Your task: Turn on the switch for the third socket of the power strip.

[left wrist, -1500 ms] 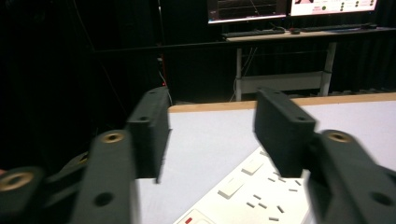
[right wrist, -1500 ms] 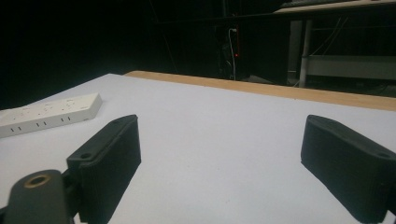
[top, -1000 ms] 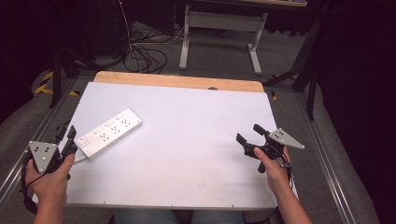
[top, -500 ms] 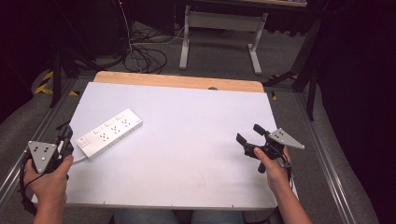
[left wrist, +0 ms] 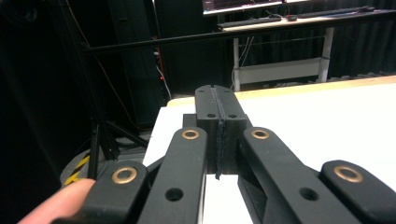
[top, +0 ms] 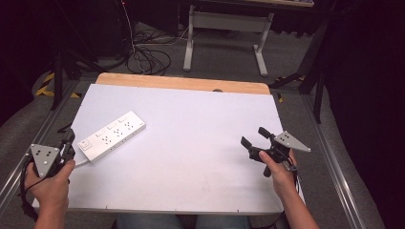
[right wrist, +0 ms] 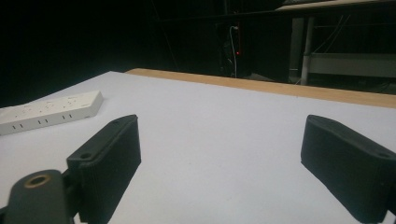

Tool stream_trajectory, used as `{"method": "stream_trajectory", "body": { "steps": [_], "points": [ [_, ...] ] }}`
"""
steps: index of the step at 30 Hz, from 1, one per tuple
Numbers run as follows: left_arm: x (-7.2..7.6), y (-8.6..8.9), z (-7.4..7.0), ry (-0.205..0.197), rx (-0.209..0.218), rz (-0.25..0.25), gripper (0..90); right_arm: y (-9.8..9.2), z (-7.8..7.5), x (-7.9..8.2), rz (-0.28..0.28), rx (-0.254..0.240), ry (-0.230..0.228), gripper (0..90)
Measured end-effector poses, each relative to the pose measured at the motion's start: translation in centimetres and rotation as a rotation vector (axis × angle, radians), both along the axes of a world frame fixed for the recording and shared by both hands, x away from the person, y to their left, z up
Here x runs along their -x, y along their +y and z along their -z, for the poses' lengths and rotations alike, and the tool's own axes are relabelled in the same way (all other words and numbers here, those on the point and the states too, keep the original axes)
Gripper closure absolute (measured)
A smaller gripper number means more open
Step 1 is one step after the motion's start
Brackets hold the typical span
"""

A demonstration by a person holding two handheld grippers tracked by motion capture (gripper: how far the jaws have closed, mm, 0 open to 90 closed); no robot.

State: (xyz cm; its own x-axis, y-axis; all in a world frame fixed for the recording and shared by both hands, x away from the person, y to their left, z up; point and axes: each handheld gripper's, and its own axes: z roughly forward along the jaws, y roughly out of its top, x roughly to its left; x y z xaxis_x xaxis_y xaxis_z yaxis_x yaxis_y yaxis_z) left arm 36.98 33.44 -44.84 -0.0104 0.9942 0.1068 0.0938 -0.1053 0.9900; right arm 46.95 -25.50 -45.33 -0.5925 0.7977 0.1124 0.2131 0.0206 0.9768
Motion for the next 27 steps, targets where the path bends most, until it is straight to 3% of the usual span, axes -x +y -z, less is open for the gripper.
{"method": "stream_trajectory", "body": {
  "steps": [8,15,27],
  "points": [
    [-0.2,-0.2,0.1,0.006,0.011,0.011,89.7,0.1,0.0,0.0,-0.008,-0.003,0.004,12.5],
    [-0.2,-0.1,-0.3,-0.010,0.091,0.005,89.8,0.6,0.1,0.0,-0.026,0.005,0.005,12.5],
    [-1.2,-1.2,-0.7,0.027,0.032,0.024,89.8,0.7,0.1,0.0,-0.030,-0.003,0.002,12.6]
  ]
}}
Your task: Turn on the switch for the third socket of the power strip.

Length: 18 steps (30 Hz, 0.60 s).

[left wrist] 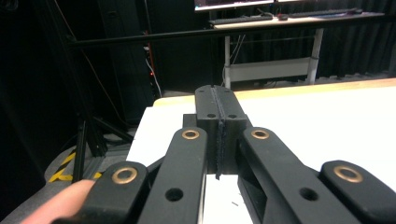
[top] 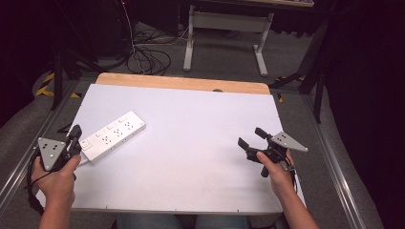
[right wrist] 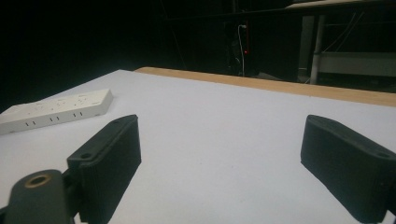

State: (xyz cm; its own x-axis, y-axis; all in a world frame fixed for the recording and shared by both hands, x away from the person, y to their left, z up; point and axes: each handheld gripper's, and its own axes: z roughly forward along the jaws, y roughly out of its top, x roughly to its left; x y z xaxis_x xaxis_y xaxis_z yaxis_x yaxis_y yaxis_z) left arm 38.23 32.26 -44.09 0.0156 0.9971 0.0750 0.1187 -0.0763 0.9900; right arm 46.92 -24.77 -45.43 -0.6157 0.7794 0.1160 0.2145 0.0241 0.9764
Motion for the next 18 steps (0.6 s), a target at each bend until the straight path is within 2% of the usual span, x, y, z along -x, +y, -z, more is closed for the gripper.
{"method": "stream_trajectory", "body": {
  "steps": [3,9,18],
  "points": [
    [-0.2,-0.1,0.1,0.015,-0.009,-0.001,89.8,0.1,0.0,0.1,-0.005,-0.001,-0.003,12.6],
    [-0.6,-0.1,0.2,0.034,0.001,-0.002,89.8,0.1,0.0,-0.1,-0.008,0.002,0.002,12.8],
    [-1.2,-0.4,0.1,0.042,-0.001,0.016,89.8,0.2,0.2,-0.2,-0.010,0.017,0.015,12.8]
  ]
}}
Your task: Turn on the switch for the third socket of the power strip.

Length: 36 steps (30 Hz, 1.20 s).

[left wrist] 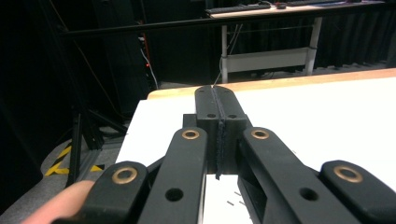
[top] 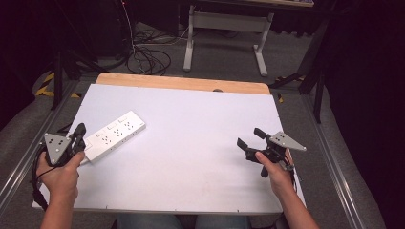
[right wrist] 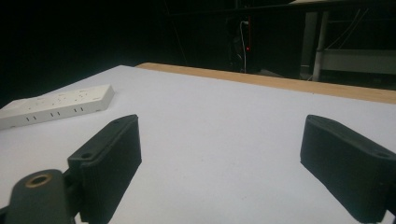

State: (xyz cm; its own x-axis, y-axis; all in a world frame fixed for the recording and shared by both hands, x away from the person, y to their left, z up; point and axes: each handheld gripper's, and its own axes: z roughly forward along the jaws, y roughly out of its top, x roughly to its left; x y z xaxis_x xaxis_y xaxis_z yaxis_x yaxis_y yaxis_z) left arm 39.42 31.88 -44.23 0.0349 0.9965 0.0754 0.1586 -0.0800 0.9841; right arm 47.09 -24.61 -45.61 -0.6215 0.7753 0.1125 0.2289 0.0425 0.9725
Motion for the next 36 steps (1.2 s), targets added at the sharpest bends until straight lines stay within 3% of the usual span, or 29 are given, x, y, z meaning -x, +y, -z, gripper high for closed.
{"method": "stream_trajectory", "body": {
  "steps": [24,36],
  "points": [
    [-2.1,-0.9,-0.4,0.032,-0.011,0.028,89.8,-0.2,-0.1,-0.1,0.001,-0.019,0.003,13.2],
    [-4.1,-1.6,0.0,0.061,-0.009,0.062,89.8,-0.4,-0.1,-0.3,0.014,-0.018,0.006,13.2]
  ]
}}
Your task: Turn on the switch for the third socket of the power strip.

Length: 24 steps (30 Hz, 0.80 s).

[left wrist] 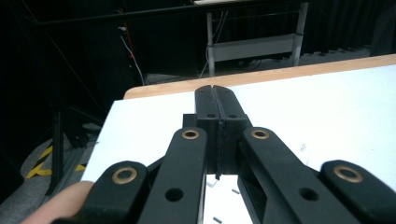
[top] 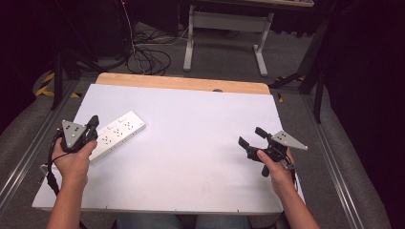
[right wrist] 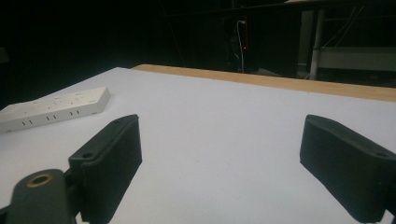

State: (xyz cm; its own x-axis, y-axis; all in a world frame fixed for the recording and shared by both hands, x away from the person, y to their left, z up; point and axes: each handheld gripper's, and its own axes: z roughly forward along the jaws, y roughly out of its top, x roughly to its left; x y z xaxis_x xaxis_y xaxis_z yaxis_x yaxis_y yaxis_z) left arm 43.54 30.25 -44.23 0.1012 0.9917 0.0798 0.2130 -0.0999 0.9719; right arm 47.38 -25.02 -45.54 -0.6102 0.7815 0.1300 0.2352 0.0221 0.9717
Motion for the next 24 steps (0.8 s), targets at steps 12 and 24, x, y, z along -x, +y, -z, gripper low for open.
{"method": "stream_trajectory", "body": {
  "steps": [12,24],
  "points": [
    [-1.1,-0.3,0.3,0.029,-0.007,0.013,89.8,-0.3,0.0,-0.1,0.014,-0.003,0.002,13.4],
    [-2.7,-0.7,0.6,0.082,-0.032,0.025,89.8,-0.2,0.0,-0.1,0.015,-0.002,0.000,13.4]
  ]
}}
